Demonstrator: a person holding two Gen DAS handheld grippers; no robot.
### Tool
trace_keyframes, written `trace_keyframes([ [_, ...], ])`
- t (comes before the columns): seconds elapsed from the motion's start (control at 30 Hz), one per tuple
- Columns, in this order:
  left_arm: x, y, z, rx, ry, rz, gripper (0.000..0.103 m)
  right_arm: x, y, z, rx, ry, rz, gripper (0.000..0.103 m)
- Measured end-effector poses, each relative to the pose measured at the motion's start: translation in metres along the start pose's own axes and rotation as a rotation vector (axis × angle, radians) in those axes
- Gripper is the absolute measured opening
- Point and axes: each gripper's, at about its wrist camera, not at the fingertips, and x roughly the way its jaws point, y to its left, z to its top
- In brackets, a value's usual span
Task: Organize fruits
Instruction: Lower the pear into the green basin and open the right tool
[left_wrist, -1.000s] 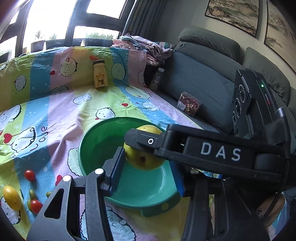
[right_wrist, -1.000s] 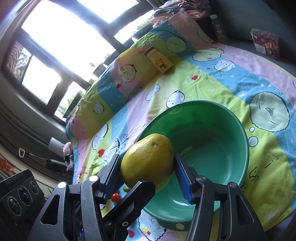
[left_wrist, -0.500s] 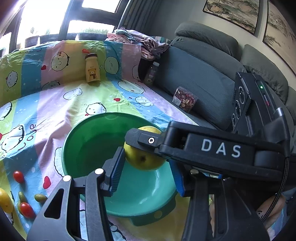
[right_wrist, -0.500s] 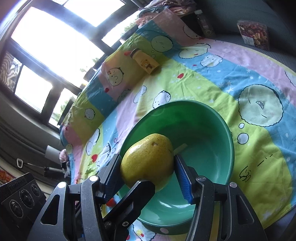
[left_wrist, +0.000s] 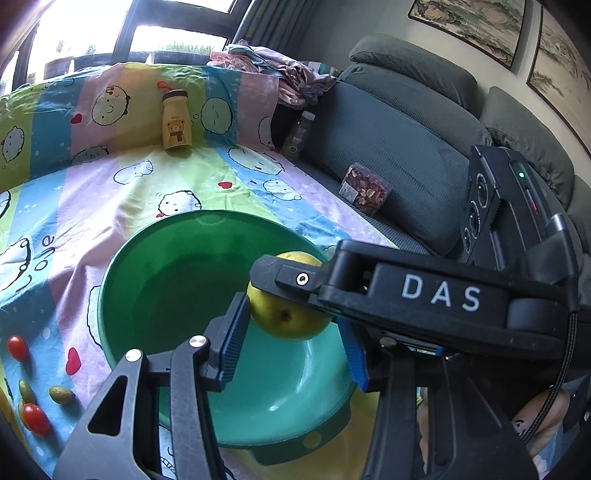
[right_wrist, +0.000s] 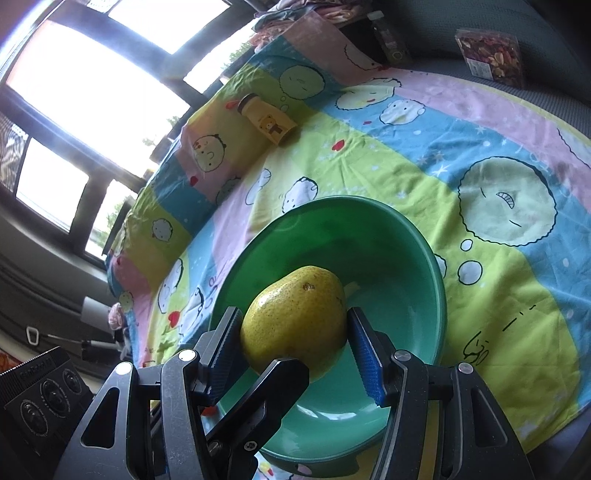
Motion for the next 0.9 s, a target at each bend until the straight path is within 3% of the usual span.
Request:
trace_keyframes([
  [0.9,0.009,0.01,-0.006,-0.085,0.038,-0.014,0.046,0.011,-0.003,0.002,-0.008,0.014,-0.089,0.061],
])
